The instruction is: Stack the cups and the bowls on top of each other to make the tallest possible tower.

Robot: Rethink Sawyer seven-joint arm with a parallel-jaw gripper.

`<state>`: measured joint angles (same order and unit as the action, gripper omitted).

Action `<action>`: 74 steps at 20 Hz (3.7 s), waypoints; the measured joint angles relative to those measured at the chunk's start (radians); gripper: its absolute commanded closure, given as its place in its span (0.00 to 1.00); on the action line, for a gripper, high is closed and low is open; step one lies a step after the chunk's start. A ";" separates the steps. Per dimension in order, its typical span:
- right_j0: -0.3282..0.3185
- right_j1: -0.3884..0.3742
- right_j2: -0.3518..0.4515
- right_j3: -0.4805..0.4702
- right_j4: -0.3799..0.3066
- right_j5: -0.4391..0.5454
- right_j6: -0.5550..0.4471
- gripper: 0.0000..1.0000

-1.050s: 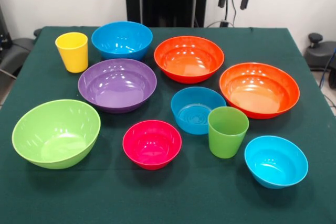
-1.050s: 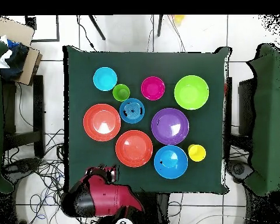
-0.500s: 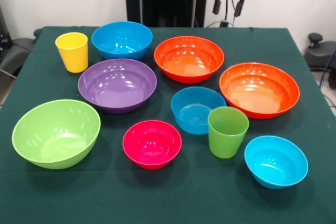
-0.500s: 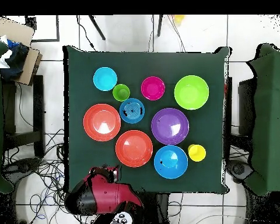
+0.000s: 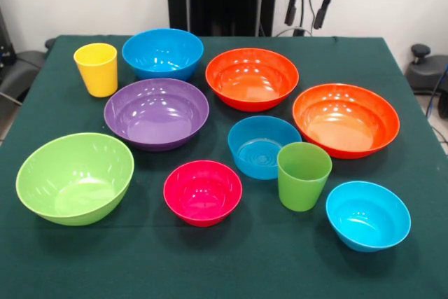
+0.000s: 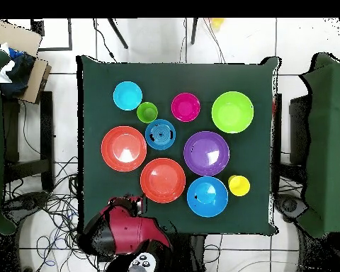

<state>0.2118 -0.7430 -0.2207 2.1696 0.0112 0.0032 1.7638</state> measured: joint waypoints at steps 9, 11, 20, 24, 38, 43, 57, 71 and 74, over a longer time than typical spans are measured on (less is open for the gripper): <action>0.005 -0.002 -0.039 -0.072 0.019 0.016 0.000 0.00; 0.011 -0.002 -0.046 -0.088 0.025 0.029 0.000 0.00; 0.059 -0.002 -0.094 -0.155 0.058 0.067 0.000 0.00; 0.078 0.001 -0.109 -0.185 0.071 0.070 0.000 0.00; 0.089 0.082 -0.144 -0.253 0.094 0.070 0.000 0.00; 0.090 0.109 -0.150 -0.266 0.096 0.070 0.000 0.00; 0.114 0.152 -0.194 -0.336 0.154 0.070 0.000 0.00; 0.117 0.152 -0.202 -0.356 0.168 0.070 0.000 0.00; 0.119 0.152 -0.202 -0.357 0.168 0.070 0.000 0.00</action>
<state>0.3306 -0.5905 -0.4232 1.8131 0.1794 0.0735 1.7638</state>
